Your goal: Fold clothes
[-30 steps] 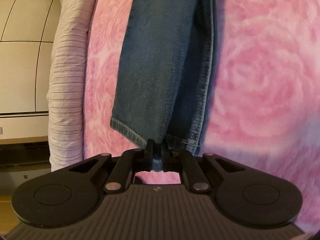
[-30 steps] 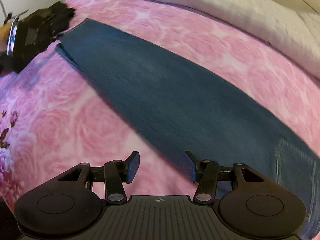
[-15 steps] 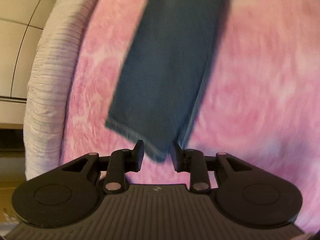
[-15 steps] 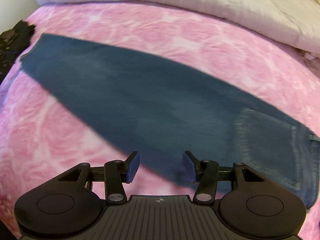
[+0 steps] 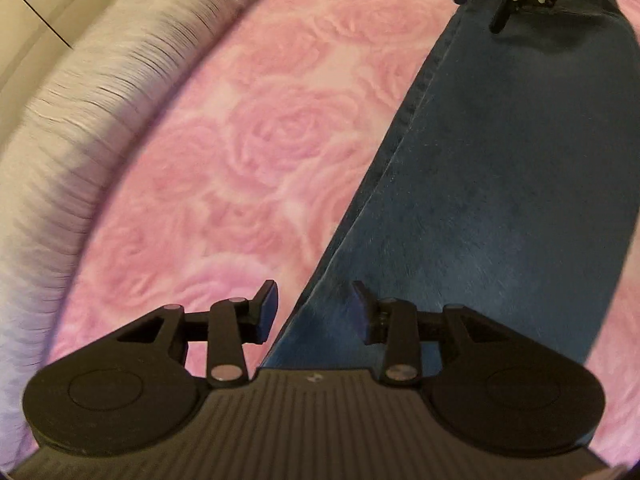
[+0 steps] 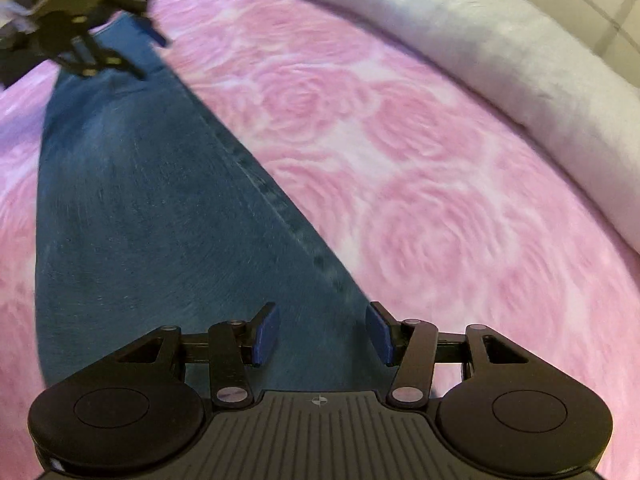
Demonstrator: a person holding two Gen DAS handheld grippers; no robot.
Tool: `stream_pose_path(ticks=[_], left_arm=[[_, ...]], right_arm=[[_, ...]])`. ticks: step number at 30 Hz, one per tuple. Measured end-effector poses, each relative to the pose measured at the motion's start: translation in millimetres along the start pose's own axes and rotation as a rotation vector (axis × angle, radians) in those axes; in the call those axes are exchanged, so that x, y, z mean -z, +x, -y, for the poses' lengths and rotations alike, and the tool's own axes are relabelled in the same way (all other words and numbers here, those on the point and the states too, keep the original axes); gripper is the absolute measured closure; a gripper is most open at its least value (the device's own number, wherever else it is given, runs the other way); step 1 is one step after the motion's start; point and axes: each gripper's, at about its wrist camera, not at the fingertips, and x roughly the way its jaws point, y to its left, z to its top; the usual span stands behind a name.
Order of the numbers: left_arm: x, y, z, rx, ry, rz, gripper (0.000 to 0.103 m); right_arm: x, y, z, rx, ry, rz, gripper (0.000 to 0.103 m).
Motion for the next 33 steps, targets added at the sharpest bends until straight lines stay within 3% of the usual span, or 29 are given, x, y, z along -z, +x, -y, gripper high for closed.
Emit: stream_pose_path(ticks=[2, 3, 4, 5, 7, 10, 15, 16, 17, 19, 23, 28, 31, 33], left_arm=[[-5, 14, -1, 0.068, 0.023, -0.047, 0.085], [-5, 14, 0, 0.076, 0.036, -0.053, 0.087], [-4, 13, 2, 0.075, 0.044, -0.059, 0.091], [-3, 12, 4, 0.073, 0.052, -0.064, 0.099], [-4, 5, 0, 0.05, 0.042, -0.046, 0.099], [-3, 5, -6, 0.024, 0.021, -0.021, 0.099], [-1, 21, -3, 0.004, -0.022, -0.019, 0.097], [1, 17, -5, -0.001, -0.04, -0.019, 0.094], [3, 13, -8, -0.008, -0.058, -0.02, 0.083], [9, 3, -10, -0.041, -0.082, -0.04, 0.073], [11, -30, 3, -0.087, -0.106, -0.02, 0.074], [87, -90, 99, 0.004, -0.047, 0.125, 0.071], [120, -116, 186, 0.078, 0.167, 0.234, 0.057], [134, -125, 242, 0.063, 0.369, 0.295, 0.05]], right_arm=[[1, 12, 7, -0.046, -0.03, -0.026, 0.052], [2, 18, 10, -0.071, -0.04, -0.039, 0.064], [4, 23, 11, -0.078, -0.04, -0.05, 0.083], [7, 24, 13, -0.058, -0.026, -0.051, 0.096], [9, 16, 21, -0.056, 0.031, -0.025, 0.103], [2, 2, 28, -0.017, 0.027, 0.025, 0.103], [4, 26, 33, -0.007, 0.072, 0.024, 0.103], [6, 25, 33, 0.005, 0.097, 0.03, 0.1], [8, 18, 34, 0.024, 0.133, 0.039, 0.097], [17, -1, 33, 0.095, 0.197, 0.054, 0.084], [52, -52, 11, 0.161, 0.383, 0.08, 0.076], [112, -95, -45, 0.219, 0.612, 0.047, 0.067], [150, -119, -74, 0.324, 0.77, 0.056, 0.065], [170, -134, -88, 0.354, 0.911, 0.105, 0.062]])
